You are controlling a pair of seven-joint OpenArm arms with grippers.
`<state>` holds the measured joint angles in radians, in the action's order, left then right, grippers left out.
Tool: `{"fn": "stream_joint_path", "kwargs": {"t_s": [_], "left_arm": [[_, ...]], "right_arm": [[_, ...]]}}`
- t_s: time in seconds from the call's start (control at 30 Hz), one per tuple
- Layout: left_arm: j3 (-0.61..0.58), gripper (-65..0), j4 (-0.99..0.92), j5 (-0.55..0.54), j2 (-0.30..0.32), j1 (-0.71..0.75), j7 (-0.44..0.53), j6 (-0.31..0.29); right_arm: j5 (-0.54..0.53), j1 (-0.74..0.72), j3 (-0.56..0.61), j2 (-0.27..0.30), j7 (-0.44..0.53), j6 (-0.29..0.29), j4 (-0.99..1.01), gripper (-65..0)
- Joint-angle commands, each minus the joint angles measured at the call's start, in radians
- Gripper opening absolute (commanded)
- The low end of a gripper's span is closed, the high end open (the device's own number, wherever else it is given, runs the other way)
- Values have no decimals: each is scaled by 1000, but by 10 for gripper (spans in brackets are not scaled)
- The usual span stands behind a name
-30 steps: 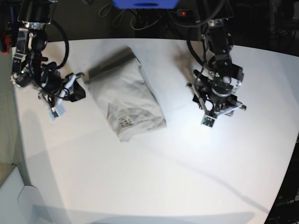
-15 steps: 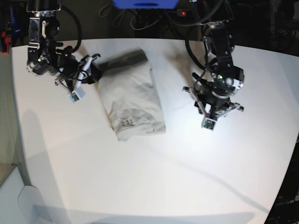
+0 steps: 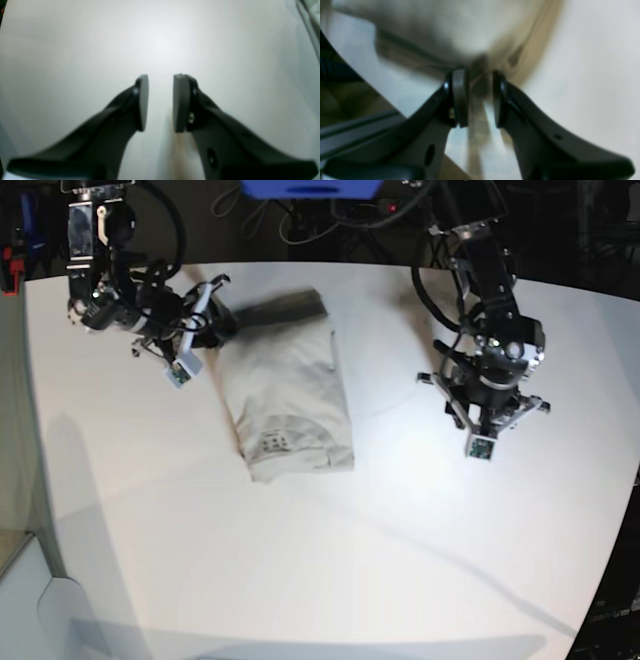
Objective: Layout the t-shirt on the table in an organized manner, then fold the t-shirt properly
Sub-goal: 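Pat the folded bundle square with the right gripper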
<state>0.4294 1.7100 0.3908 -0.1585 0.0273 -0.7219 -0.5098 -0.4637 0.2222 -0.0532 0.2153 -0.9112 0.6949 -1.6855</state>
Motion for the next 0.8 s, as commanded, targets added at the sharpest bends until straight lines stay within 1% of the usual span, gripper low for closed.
{"fn": "stream_joint_path", "kwargs": {"t_s": [0.0, 0.17, 0.27, 0.33, 0.53, 0.63, 0.77], "left_arm": [[12, -491, 32, -6, 1, -17, 20, 3], [78, -491, 77, -6, 1, -17, 20, 3], [142, -492, 106, -6, 1, -17, 20, 1], [176, -492, 123, -6, 1, -16, 20, 3], [314, -492, 126, -6, 86, -11, 20, 1], [366, -492, 126, -6, 116, -8, 20, -6], [408, -492, 126, -8, 121, 15, 26, -8]], "right_arm": [[-17, -2, -4, -4, 17, 3, -15, -506], [-13, -7, -14, -1, 17, 3, -15, -506], [-13, -8, -37, 36, 17, 3, -21, -507], [-13, -7, -43, 43, 17, 3, -31, -507], [-11, -25, -96, 45, 19, 3, -32, -507], [-10, -43, -95, 45, 19, 3, -15, -507], [-10, -71, -89, 37, 19, 3, -5, -507]]}}
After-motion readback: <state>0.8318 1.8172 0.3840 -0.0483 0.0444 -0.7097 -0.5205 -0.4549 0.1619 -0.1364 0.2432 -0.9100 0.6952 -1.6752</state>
